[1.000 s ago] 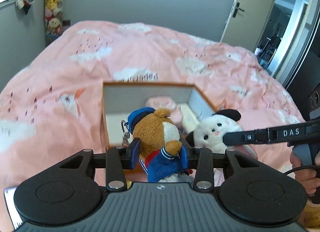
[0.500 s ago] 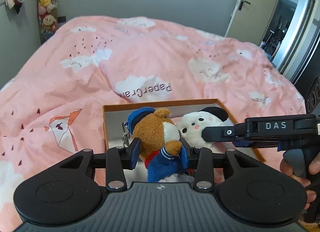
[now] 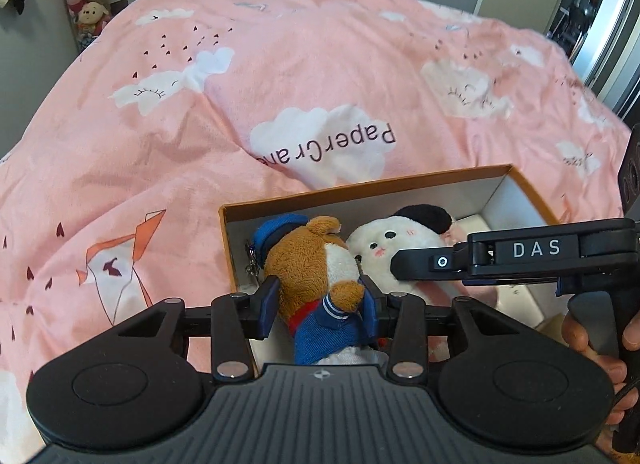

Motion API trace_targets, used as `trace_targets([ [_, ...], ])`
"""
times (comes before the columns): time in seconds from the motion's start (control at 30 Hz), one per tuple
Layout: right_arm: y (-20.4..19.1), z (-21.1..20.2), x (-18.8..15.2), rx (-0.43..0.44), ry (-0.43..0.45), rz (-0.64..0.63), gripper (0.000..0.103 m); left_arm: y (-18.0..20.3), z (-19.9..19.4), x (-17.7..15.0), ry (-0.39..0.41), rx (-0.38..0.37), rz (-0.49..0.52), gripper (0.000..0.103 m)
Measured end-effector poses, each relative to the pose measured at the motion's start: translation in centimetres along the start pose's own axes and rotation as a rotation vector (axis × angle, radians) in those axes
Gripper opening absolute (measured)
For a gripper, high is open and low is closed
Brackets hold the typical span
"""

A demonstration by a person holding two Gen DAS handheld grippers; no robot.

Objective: Organize objects
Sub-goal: 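Lift and carry both plush toys over the shoebox with both tools, then lower both plush toys into the shoebox and open both tools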

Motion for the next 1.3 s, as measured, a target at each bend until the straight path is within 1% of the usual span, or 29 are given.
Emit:
trace_targets([
  [0.2, 0.1, 1.2, 0.6, 0.002, -0.001, -0.001, 0.057, 0.1, 1.3, 0.3, -0.05, 0.069, 0.071, 0.052],
  [0.33, 0.0, 1.6, 0.7, -0.004, -0.018, -0.014, 0.058, 0.4, 1.3, 0.1, -0.058, 0.093, 0.124, 0.055],
  [0.43, -0.2, 1.7, 0.7, -0.008, -0.026, -0.039, 0.061, 0.4, 1.2, 0.1, -0.06, 0.089, 0.138, 0.056],
  [0.5, -0.5, 1.4, 0.7, -0.019, -0.018, -0.065, 0.061, 0.3, 1.2, 0.0, -0.059, 0.095, 0.145, 0.056],
  [0.63, -0.8, 1.0, 0.8, -0.076, -0.008, -0.129, 0.061, 0.5, 0.6, -0.3, -0.028, 0.109, 0.153, 0.056],
  [0.77, -1.5, 0.3, 0.3, -0.098, -0.024, -0.213, 0.055, 0.2, -0.6, -0.6, 0.025, 0.061, 0.1, 0.055],
  [0.87, -2.4, 0.0, -0.9, -0.11, -0.053, -0.31, 0.044, 0.0, -1.7, -1.0, 0.078, 0.02, 0.047, 0.055],
  [0.9, -2.6, 0.1, -1.3, -0.119, -0.064, -0.337, 0.038, 0.0, -2.0, -1.1, 0.093, 0.007, 0.029, 0.055],
  [0.93, -2.9, 0.4, -1.7, -0.14, -0.075, -0.366, 0.035, -0.1, -2.2, -1.2, 0.104, -0.003, 0.01, 0.055],
  [0.97, -3.0, 0.8, -1.9, -0.172, -0.08, -0.388, 0.029, -0.1, -2.4, -1.3, 0.113, -0.013, -0.006, 0.055],
  [1.0, -2.9, 1.1, -2.0, -0.212, -0.077, -0.4, 0.025, -0.2, -2.6, -1.3, 0.121, -0.022, -0.021, 0.055],
  [1.03, -2.8, 1.5, -2.0, -0.247, -0.076, -0.406, 0.024, -0.3, -2.8, -1.4, 0.127, -0.028, -0.035, 0.054],
  [1.1, -2.3, 2.2, -2.0, -0.267, -0.099, -0.393, 0.02, -0.6, -3.3, -1.7, 0.136, -0.037, -0.06, 0.054],
  [1.17, -1.5, 3.2, -2.0, -0.265, -0.148, -0.349, 0.017, -0.8, -3.7, -2.0, 0.143, -0.043, -0.078, 0.054],
  [1.23, -1.3, 3.4, -1.8, -0.238, -0.147, -0.323, 0.017, -1.0, -3.9, -2.6, 0.152, -0.047, -0.094, 0.054],
  [1.3, -1.4, 3.6, -1.7, -0.256, -0.149, -0.327, 0.017, -0.9, -4.1, -3.1, 0.151, -0.054, -0.1, 0.054],
])
Point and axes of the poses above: each gripper's, at about its wrist camera, not at the fingertips, and z roughly the way its jaws point, y to its right, x to its top, the point moved 5 cm from there along z, roughly the way its jaws point, and after that the axes turned 14 degrees about -y, right-handed, at the moved point
